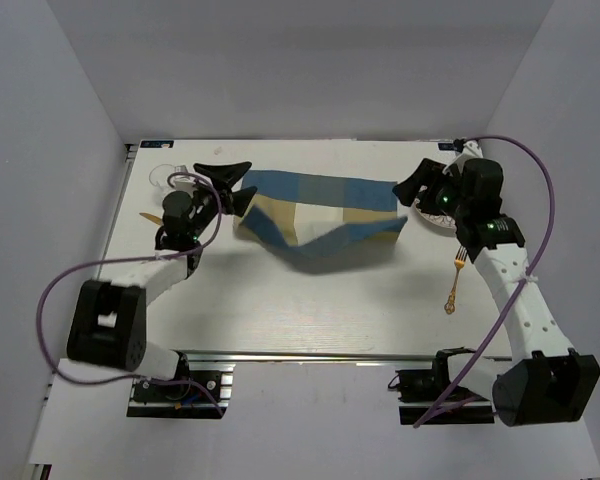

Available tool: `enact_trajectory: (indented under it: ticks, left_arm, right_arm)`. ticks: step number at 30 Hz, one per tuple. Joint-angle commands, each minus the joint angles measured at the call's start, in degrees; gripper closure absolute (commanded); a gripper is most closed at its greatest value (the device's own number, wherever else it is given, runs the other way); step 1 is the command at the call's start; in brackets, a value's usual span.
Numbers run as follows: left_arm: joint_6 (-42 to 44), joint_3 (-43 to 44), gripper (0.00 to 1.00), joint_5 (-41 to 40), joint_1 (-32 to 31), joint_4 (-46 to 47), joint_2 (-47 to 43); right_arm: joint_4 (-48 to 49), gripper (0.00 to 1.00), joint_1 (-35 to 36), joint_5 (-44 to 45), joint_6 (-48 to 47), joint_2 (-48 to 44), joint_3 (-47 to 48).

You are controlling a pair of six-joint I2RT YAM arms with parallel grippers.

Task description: Set the dinner table for one person

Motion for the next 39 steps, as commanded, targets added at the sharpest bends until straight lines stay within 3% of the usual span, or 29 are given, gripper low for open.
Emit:
enact_trajectory:
  ticks: [1,2,3,4,8,14,17,21,25,35,39]
  left_arm:
    - [13.0,2.63,0.02,-8.04,-0.37,-27.07,-15.85]
    - [19.2,6.49,0.02,-17.13,-1.68,-46.56,-22.84]
    - [19.27,7.75,0.02,-17.22,-1.69,-46.76,-22.91]
    - [20.66,8.46,0.02,-18.17,-1.69,-54.33,-24.04]
    - [30.38,12.58,0.02,-17.23,-1.69,-59.85,-25.9]
    - [45.88,32.34,0.02,-5.62,-5.98,-73.81,-0.27]
    - [50.46,39.04,0.02,-10.68,-10.2,-82.42,10.91]
    - [51.17,35.28,0.02,-15.27,-13.47,-80.35,14.62]
    - [50.56,34.83,0.02,-19.4,-15.05,-81.65,20.14]
    - [48.09,40.36,0.02,-25.92,-15.58,-85.26,31.22]
    - [49.58,50.51,0.02,-27.93,-14.96,-88.5,37.01]
  right_arm:
    - [4.82,0.17,-0.17,-3.03,0.22,-5.88,-3.35]
    - [4.04,0.11,-0.17,-3.56,-0.04,-7.47,-4.85]
    - [3.42,0.11,0.0,-3.56,-0.04,-8.26,-5.3]
    - [2.72,0.11,0.0,-4.09,-0.13,-8.79,-5.65]
    - [3.24,0.11,0.35,-4.27,0.3,-11.0,-8.81]
    - [-2.56,0.11,2.64,-0.32,-0.14,5.15,-7.23]
    - [0.25,0.11,4.48,2.41,1.7,7.63,-11.88]
    - [3.95,0.11,7.82,6.08,0.75,11.49,-15.5]
    - [-0.36,0.11,9.67,10.93,0.13,21.24,-9.71]
    - [-8.53,0.11,11.34,25.52,0.57,45.77,10.4]
    - [-12.03,0.11,11.34,26.32,0.13,50.34,17.52]
